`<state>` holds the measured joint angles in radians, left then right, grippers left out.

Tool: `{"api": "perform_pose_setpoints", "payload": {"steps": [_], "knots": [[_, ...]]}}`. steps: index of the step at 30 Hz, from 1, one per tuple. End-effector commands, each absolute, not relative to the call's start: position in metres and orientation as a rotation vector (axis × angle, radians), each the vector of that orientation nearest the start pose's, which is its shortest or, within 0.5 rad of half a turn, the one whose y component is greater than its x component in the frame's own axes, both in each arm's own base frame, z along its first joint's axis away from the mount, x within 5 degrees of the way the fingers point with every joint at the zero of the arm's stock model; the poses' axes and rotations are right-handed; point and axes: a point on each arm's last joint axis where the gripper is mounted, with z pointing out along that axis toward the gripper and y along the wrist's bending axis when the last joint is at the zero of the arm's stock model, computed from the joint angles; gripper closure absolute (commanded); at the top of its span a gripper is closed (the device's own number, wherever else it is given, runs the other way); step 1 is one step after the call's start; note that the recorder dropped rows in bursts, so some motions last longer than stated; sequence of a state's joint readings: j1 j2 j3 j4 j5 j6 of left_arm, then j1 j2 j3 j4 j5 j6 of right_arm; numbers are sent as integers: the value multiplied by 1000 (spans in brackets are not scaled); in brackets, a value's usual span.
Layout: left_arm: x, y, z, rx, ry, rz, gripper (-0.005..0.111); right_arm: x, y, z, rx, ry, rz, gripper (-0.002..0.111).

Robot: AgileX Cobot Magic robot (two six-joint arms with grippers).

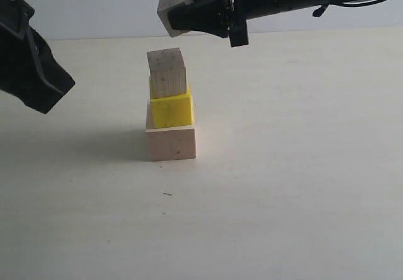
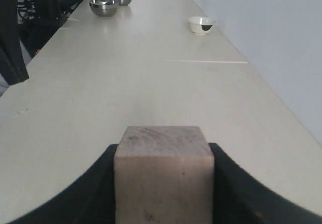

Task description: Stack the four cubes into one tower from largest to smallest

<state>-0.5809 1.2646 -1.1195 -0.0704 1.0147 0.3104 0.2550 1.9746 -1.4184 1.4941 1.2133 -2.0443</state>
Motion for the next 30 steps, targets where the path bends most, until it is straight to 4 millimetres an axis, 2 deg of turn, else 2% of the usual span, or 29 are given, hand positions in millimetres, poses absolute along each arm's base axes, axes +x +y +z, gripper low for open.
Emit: {"api": "perform_pose_setpoints", "payload": {"steps": [1, 10, 19, 30], "knots": [[206, -141, 330, 1108, 2389, -185, 107, 366, 188, 251, -1429, 1371, 1049, 108], [206, -141, 330, 1103, 2381, -186, 107, 357, 206, 255, -1440, 1329, 1084, 108], [206, -141, 330, 1103, 2380, -186, 107, 361, 207, 263, -1353, 1281, 1095, 108], [206, -141, 328, 1108, 2391, -185, 107, 357, 205, 252, -1316, 1289, 1109, 108]]}}
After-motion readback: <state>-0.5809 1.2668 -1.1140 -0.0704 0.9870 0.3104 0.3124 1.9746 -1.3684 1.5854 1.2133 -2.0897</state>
